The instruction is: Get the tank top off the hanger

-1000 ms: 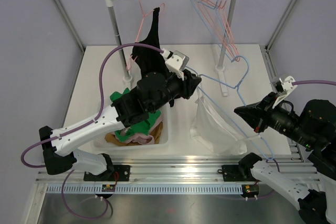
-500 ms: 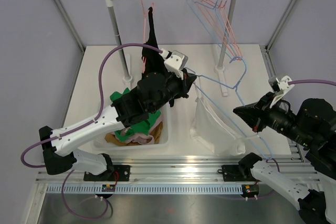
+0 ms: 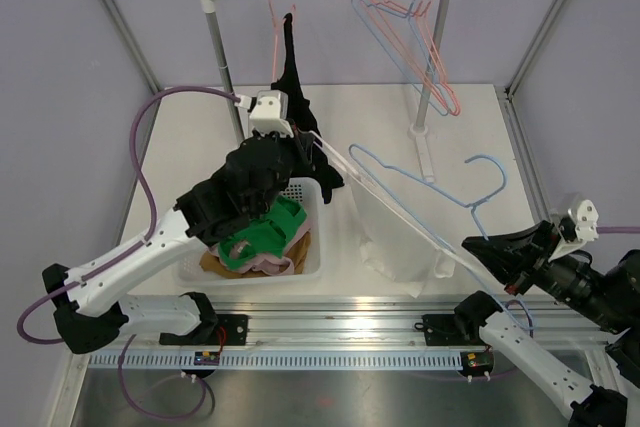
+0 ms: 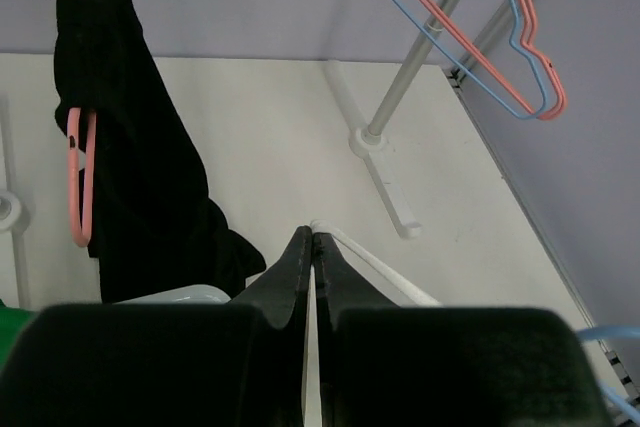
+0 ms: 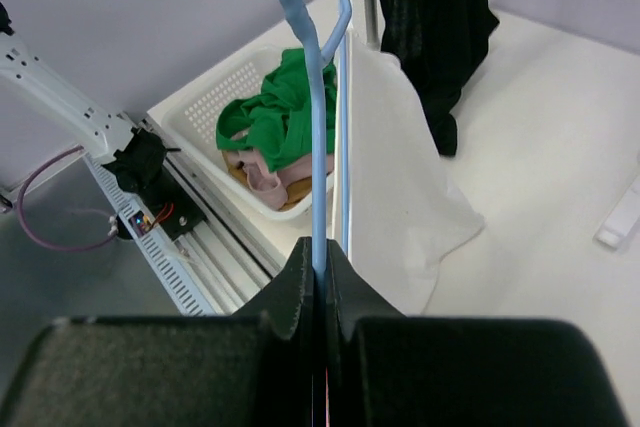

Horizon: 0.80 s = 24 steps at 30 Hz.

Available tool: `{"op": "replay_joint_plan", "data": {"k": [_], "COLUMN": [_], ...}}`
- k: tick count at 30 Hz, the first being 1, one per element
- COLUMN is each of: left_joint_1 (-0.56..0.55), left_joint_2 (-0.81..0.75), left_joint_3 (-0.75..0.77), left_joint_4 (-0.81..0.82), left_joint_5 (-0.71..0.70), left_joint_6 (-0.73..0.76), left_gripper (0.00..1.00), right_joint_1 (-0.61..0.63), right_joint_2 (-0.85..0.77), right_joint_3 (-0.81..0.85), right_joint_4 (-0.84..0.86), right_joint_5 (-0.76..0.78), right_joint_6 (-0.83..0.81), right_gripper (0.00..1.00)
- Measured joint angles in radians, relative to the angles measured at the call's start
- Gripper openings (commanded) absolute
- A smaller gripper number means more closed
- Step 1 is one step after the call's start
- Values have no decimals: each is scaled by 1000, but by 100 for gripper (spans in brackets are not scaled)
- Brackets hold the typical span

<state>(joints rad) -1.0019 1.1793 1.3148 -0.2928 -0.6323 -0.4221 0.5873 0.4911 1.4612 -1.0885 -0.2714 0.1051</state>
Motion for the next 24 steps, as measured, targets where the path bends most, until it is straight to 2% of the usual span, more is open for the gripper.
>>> {"op": "replay_joint_plan", "data": {"k": [4, 7, 10, 12, 18, 24], "left_joint_1": [7, 7, 4, -1, -6, -5], "left_joint_2": [-41, -66, -69, -65, -33, 20], "left_joint_3": [-65, -156, -221, -237, -230, -227], "left_joint_4": [34, 95, 114, 111, 93, 73], "left_joint_5": [98, 214, 304, 334, 334, 391], "left_joint_6": [-18, -16, -11, -3, -1, 12], "left_gripper": [0, 0, 0, 0, 0, 0], "right_joint_1": [0, 0, 0, 0, 0, 0], "right_joint_2": [-114, -176, -111, -8, 283, 391], "right_joint_3": [-155, -386, -583, -636, -638, -489], "right_joint_4": [191, 509, 845, 1020, 1424, 1424], "right_joint_5": [-4, 16, 55, 86, 316, 447], "right_joint_6": [7, 41, 77, 83, 63, -5], "right_gripper": [0, 0, 0, 0, 0, 0]}}
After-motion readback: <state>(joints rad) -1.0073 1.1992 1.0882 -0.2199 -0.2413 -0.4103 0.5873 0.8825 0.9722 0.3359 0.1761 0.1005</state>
